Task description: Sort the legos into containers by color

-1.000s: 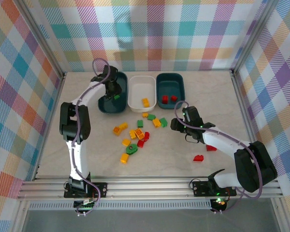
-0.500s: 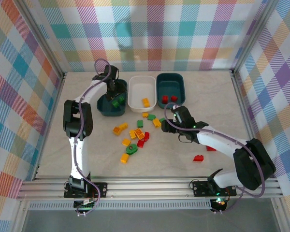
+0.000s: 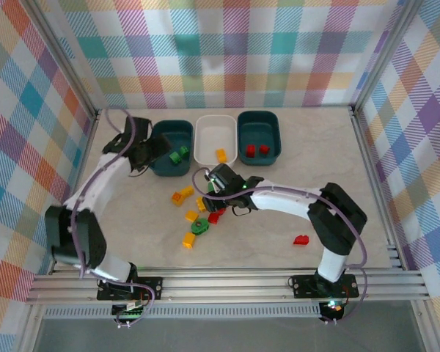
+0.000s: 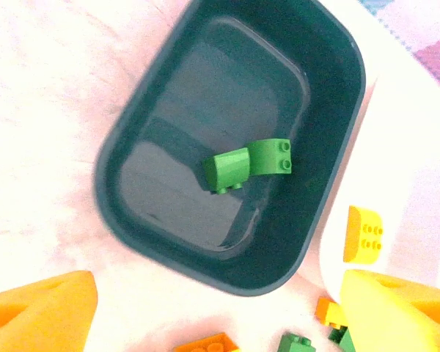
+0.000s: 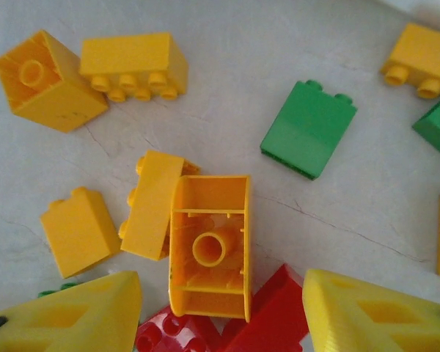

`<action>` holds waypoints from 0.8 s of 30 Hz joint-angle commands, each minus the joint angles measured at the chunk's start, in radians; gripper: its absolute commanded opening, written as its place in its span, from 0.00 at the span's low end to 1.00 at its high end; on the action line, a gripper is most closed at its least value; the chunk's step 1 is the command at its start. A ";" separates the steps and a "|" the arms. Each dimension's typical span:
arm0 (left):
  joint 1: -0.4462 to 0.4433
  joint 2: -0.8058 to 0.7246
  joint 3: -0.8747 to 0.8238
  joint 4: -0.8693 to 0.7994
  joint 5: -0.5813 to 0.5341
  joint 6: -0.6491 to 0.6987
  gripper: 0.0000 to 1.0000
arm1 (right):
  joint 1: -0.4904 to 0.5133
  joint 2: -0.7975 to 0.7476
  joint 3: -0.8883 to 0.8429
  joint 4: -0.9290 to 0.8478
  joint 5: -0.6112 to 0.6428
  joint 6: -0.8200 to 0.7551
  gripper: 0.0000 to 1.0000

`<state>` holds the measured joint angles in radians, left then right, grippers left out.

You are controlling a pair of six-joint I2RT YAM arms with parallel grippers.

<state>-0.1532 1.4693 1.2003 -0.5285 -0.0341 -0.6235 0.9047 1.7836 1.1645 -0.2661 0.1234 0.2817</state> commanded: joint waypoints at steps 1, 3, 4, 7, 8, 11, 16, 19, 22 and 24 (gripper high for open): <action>0.015 -0.083 -0.174 0.042 0.055 -0.057 0.86 | -0.001 0.048 0.061 -0.091 0.022 -0.043 0.61; 0.015 -0.157 -0.282 0.065 0.074 -0.070 0.86 | 0.000 0.068 0.066 -0.098 -0.004 -0.060 0.61; 0.015 -0.202 -0.335 0.074 0.079 -0.076 0.86 | 0.000 0.077 0.069 -0.098 -0.022 -0.066 0.62; 0.015 -0.301 -0.447 0.077 0.085 -0.078 0.86 | 0.000 0.106 0.087 -0.112 -0.019 -0.073 0.61; 0.015 -0.327 -0.469 0.071 0.080 -0.076 0.86 | 0.001 0.110 0.087 -0.107 -0.021 -0.075 0.61; 0.014 -0.389 -0.514 0.054 0.049 -0.068 0.88 | 0.000 0.120 0.097 -0.094 -0.045 -0.079 0.61; 0.015 -0.420 -0.524 0.049 0.015 -0.066 0.90 | 0.003 0.106 0.108 -0.091 -0.040 -0.072 0.62; 0.014 -0.399 -0.520 0.060 0.027 -0.071 0.90 | 0.003 0.131 0.131 -0.111 -0.035 -0.073 0.60; 0.015 -0.376 -0.518 0.074 0.018 -0.075 0.90 | 0.003 0.159 0.142 -0.117 -0.007 -0.073 0.54; 0.016 -0.361 -0.516 0.089 -0.004 -0.083 0.90 | 0.003 0.171 0.151 -0.123 0.002 -0.076 0.50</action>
<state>-0.1406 1.0931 0.6849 -0.4667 -0.0025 -0.6914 0.9047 1.9194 1.2900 -0.3607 0.1055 0.2188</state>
